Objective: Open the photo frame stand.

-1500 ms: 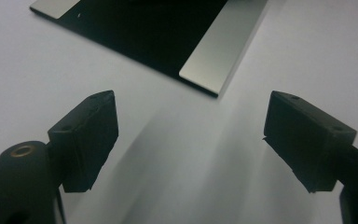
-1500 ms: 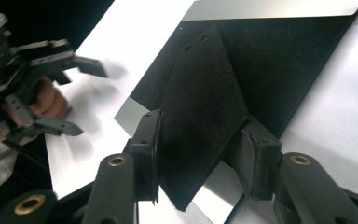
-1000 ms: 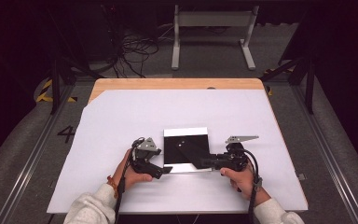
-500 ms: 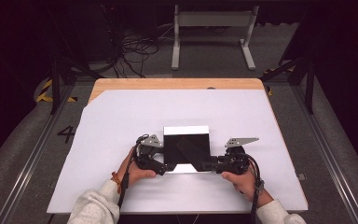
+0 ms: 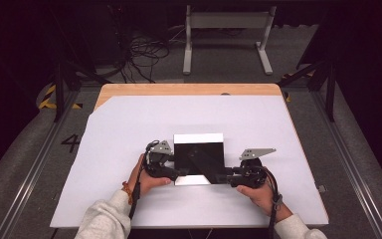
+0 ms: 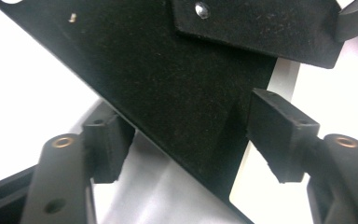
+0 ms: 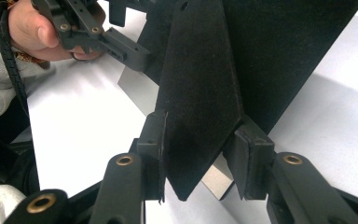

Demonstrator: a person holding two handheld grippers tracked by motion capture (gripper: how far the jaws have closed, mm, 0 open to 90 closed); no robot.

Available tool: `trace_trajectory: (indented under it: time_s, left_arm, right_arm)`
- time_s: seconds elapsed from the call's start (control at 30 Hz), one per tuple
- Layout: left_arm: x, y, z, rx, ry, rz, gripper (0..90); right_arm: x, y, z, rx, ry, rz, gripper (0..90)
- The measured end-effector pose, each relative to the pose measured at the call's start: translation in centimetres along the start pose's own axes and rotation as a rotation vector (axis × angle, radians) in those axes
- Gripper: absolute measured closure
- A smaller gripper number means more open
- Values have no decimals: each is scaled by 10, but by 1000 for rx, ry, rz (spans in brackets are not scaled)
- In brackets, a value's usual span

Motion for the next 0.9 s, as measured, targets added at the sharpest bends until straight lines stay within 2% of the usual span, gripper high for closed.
trace_trajectory:
  time_s: [0.07, 0.13, 0.23, 0.4, 0.53, 0.8, 0.9]
  left_arm:
    - [1, 0, 1, 1, 6, 1, 371]
    - [4, 0, 4, -25, 16, 17, 404]
    - [5, 1, 8, -67, 20, 61, 413]
    - [8, 2, 13, -124, 43, 110, 449]
    - [8, 4, 18, -194, 60, 176, 455]
    - [9, 5, 17, -181, 84, 166, 477]
    - [11, 5, 16, -192, 85, 159, 497]
  right_arm:
    - [0, 0, 0, 4, -1, -2, 609]
    - [1, -1, 1, 17, 5, -6, 614]
    - [2, -3, 4, 36, 17, -15, 631]
    - [2, -5, 6, 68, 20, -44, 657]
    - [2, -6, 7, 92, 19, -59, 687]
    - [3, -6, 6, 122, 10, -68, 692]
    - [3, -7, 6, 136, 6, -72, 687]
Point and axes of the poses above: each handheld gripper's, and its own axes: x roughly backward along the jaws, z roughly out of its top, y roughly to its right, the point moved 6 cm from there along -x, roughly forward along the jaws, and after that the axes turned 13 degrees about y, right-handed, at the moved point
